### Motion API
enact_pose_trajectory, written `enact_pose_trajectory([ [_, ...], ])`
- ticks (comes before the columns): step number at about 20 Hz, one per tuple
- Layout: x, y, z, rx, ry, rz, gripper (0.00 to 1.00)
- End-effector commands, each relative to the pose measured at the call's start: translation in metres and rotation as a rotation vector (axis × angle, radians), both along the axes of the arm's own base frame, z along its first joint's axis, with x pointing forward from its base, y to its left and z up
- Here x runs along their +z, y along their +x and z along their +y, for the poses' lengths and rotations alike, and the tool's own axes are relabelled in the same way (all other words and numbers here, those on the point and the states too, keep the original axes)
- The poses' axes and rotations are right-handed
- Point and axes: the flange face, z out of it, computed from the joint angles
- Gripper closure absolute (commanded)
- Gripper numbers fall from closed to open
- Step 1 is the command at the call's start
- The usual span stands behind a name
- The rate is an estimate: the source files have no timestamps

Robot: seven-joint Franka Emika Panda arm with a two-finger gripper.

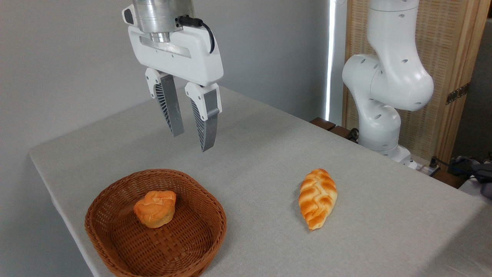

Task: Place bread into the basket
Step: 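Move the open gripper over the braided golden bread loaf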

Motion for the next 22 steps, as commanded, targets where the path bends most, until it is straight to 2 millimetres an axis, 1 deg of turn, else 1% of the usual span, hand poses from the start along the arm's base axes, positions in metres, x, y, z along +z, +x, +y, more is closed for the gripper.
enact_pose_trajectory([
  [1, -0.002, -0.009, 0.006, 0.026, 0.003, 0.022, 0.00],
  [8, -0.005, -0.011, 0.006, 0.026, 0.003, 0.030, 0.00],
  [10, -0.009, -0.022, 0.007, 0.023, 0.003, 0.041, 0.00],
  [13, -0.028, -0.044, 0.012, 0.023, 0.013, 0.077, 0.00],
  [14, -0.038, -0.055, 0.017, 0.032, 0.011, 0.100, 0.00],
  [17, -0.072, -0.089, 0.043, 0.073, -0.003, 0.169, 0.00],
  [18, -0.084, -0.095, 0.053, 0.088, -0.008, 0.170, 0.00],
  [20, -0.102, -0.112, 0.070, 0.113, -0.018, 0.114, 0.00],
  [22, -0.111, -0.120, 0.086, 0.137, -0.019, 0.078, 0.00],
])
